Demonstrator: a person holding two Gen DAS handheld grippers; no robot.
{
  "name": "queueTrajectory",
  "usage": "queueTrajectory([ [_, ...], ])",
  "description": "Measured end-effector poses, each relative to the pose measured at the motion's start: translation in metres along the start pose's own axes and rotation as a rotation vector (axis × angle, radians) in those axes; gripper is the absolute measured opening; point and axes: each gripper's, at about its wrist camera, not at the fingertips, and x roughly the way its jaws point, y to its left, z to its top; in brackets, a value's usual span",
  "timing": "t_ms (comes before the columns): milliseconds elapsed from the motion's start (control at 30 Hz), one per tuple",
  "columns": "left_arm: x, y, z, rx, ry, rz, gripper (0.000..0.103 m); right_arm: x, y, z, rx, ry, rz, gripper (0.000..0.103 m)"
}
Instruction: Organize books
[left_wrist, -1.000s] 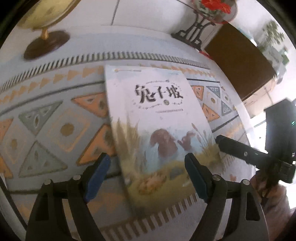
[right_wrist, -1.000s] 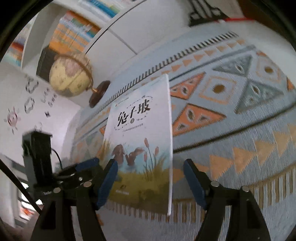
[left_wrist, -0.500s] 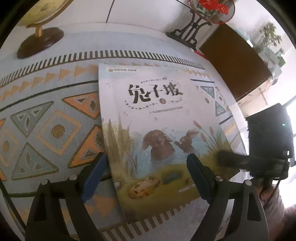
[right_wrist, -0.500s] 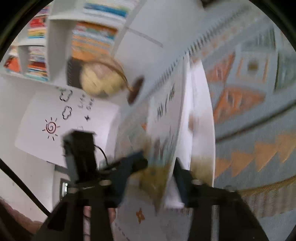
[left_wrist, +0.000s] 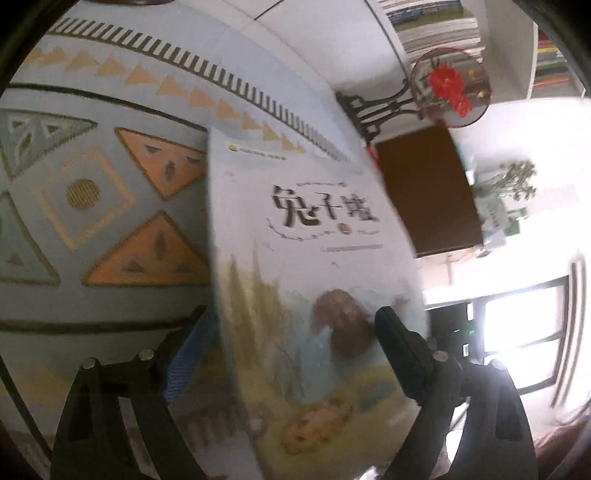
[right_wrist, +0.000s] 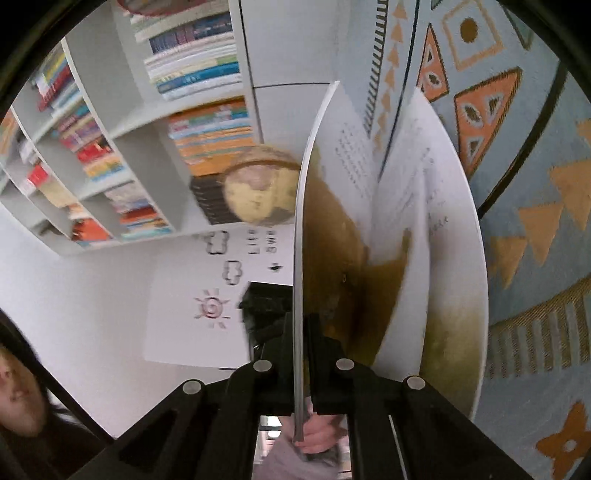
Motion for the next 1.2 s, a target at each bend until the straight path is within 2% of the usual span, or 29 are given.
queueTrajectory([
  [33,0.001,-0.009,-0.004,0.037,-0.012,0.017,0.066,-0.006,-0.001,-0.006,-0.006,0.002,-0.044,0.005],
  [100,0.003,-0.026,-0.011,0.121,-0.036,0.136,0.052,-0.008,-0.005,-0.007,-0.014,0.001,-0.144,0.005],
  [133,0.006,-0.033,-0.012,0.151,-0.033,0.175,0.037,-0.007,-0.004,-0.007,-0.041,0.01,-0.224,0.005],
  [167,0.012,-0.044,-0.017,0.207,-0.028,0.27,0.033,-0.01,-0.001,-0.011,-0.085,0.019,-0.309,0.005],
  [200,0.015,-0.048,-0.019,0.239,-0.024,0.311,0.033,-0.006,0.004,-0.014,-0.13,0.028,-0.375,0.005],
  [233,0.021,-0.059,-0.026,0.312,-0.02,0.38,0.033,-0.002,0.009,-0.017,-0.176,0.03,-0.43,0.005],
  [300,0.027,-0.07,-0.034,0.394,-0.013,0.454,0.033,0.002,0.021,-0.021,-0.251,0.018,-0.503,0.006],
  [400,0.027,-0.082,-0.04,0.453,-0.01,0.501,0.033,0.01,0.045,-0.031,-0.383,-0.002,-0.595,0.007],
  [500,0.012,-0.09,-0.041,0.44,-0.027,0.498,0.034,0.017,0.067,-0.046,-0.518,0.001,-0.633,0.007],
  [600,-0.008,-0.093,-0.04,0.438,-0.044,0.502,0.034,0.021,0.078,-0.057,-0.551,0.004,-0.611,0.008],
  [733,-0.035,-0.101,-0.044,0.484,-0.056,0.562,0.034,0.035,0.093,-0.072,-0.606,0.02,-0.611,0.008],
  [900,-0.079,-0.096,-0.049,0.471,-0.076,0.596,0.034,0.066,0.113,-0.097,-0.675,0.044,-0.603,0.008],
  [1200,-0.185,-0.08,-0.068,0.436,-0.184,0.701,0.034,0.139,0.144,-0.152,-0.722,0.109,-0.482,0.008],
])
